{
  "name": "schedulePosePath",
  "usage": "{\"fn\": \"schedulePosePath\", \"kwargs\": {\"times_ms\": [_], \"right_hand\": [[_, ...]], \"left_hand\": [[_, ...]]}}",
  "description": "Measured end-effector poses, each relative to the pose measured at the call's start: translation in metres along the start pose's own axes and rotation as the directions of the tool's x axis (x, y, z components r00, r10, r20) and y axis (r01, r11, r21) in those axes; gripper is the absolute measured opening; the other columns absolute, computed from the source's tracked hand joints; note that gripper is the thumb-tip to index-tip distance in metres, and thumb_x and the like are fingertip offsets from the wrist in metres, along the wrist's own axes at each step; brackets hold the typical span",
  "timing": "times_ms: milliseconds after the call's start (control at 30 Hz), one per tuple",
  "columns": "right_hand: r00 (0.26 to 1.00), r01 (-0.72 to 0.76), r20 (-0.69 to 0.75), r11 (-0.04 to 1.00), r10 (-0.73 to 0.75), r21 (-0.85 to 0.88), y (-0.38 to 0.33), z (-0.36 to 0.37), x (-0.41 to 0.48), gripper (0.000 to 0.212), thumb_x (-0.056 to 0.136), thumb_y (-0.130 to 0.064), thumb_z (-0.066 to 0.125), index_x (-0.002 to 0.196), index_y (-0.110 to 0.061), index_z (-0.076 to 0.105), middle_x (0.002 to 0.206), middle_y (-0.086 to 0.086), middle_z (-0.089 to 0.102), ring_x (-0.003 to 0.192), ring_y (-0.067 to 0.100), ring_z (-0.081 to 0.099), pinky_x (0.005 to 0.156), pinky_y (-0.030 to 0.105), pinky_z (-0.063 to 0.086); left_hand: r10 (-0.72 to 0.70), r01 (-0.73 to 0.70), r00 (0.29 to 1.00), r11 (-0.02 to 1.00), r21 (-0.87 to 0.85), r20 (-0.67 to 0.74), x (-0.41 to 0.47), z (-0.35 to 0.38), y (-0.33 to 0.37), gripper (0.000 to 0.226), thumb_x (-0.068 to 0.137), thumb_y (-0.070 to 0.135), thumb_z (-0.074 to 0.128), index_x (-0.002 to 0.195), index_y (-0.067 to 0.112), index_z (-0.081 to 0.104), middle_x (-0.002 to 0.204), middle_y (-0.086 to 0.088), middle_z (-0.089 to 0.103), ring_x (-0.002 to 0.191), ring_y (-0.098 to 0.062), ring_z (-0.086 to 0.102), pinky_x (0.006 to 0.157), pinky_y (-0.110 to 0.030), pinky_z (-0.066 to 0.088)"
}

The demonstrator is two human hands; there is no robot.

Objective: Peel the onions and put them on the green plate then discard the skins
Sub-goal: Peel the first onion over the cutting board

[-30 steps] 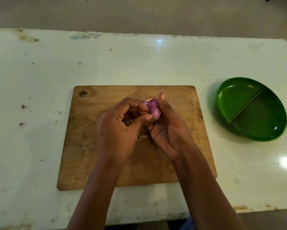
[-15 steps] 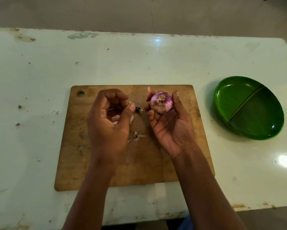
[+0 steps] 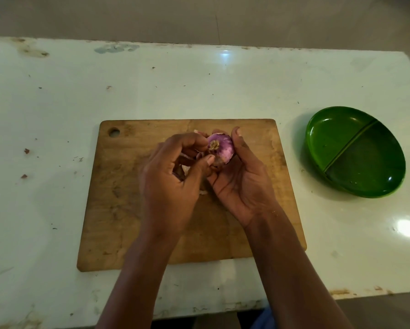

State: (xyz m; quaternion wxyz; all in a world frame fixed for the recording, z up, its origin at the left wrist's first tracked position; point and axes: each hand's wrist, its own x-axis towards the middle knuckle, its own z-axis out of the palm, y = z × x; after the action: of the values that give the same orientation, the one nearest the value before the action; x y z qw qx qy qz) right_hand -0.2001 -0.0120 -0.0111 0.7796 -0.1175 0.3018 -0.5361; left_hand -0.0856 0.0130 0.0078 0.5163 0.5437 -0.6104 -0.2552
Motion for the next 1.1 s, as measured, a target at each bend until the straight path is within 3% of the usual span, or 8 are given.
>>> {"fn": "schedulePosePath", "kwargs": {"times_ms": [133,400,633,767,967,1100], "right_hand": [[0.999,0.008,-0.047,1.0,-0.009,-0.019,0.001,-0.0001,0.0,0.049,0.08,-0.031,0.064,0.117,-0.001,0.053,0.096,0.014,0.066,0.086,0.023,0.063,0.074,0.029,0.056],[0.998,0.038,-0.037,0.997,-0.041,-0.071,-0.0009,0.0063,-0.0021,0.02,0.08,-0.023,0.057,0.088,-0.005,0.063,0.079,0.008,0.068,0.068,0.014,0.065,0.055,0.022,0.053],[0.999,0.033,-0.034,0.997,-0.035,-0.064,-0.0013,0.0065,-0.0019,0.027,0.08,-0.025,0.057,0.094,-0.002,0.06,0.081,0.01,0.068,0.069,0.015,0.066,0.058,0.024,0.055],[1.0,0.01,-0.025,0.999,-0.012,-0.047,-0.001,0.0046,-0.0017,0.039,0.083,-0.029,0.058,0.109,0.0,0.056,0.089,0.013,0.067,0.077,0.019,0.066,0.064,0.026,0.057],[0.999,0.024,-0.033,0.999,-0.025,-0.042,-0.0009,0.0026,-0.0015,0.032,0.082,-0.027,0.058,0.103,-0.004,0.06,0.103,0.017,0.069,0.094,0.027,0.067,0.082,0.036,0.057],[0.999,0.045,-0.007,0.999,-0.045,-0.03,-0.0017,0.006,-0.0033,0.028,0.081,-0.022,0.057,0.1,-0.002,0.059,0.095,0.014,0.072,0.084,0.021,0.07,0.078,0.032,0.057]], "left_hand": [[-0.014,0.014,1.0,1.0,0.007,0.024,0.0009,-0.003,-0.0021,0.029,0.077,0.004,0.074,0.101,0.015,0.063,0.096,-0.002,0.067,0.087,-0.006,0.065,0.075,-0.02,0.054],[0.003,-0.009,0.997,0.997,0.074,0.072,0.0036,-0.0089,-0.0049,0.029,0.073,0.002,0.076,0.093,0.019,0.065,0.088,0.002,0.066,0.083,-0.004,0.063,0.073,-0.007,0.046],[0.008,-0.011,0.998,0.999,0.043,0.067,0.0037,-0.0077,-0.005,0.024,0.077,0.004,0.072,0.095,0.017,0.064,0.088,0.003,0.067,0.082,-0.005,0.064,0.073,-0.01,0.049],[-0.014,0.014,0.996,1.0,0.006,0.089,0.002,-0.0035,-0.0018,0.023,0.081,0.007,0.062,0.1,0.019,0.055,0.089,0.004,0.061,0.083,-0.007,0.062,0.072,-0.016,0.052],[-0.066,0.062,0.997,0.991,-0.115,-0.034,0.0044,-0.0046,0.0035,0.028,0.083,0.002,0.067,0.105,0.011,0.053,0.086,0.006,0.061,0.081,-0.004,0.062,0.07,-0.013,0.049],[-0.078,0.073,0.996,0.993,-0.098,-0.047,0.0037,-0.0039,0.0032,0.034,0.08,0.008,0.072,0.109,0.012,0.055,0.09,0.009,0.066,0.086,-0.003,0.066,0.073,-0.016,0.052]]}}
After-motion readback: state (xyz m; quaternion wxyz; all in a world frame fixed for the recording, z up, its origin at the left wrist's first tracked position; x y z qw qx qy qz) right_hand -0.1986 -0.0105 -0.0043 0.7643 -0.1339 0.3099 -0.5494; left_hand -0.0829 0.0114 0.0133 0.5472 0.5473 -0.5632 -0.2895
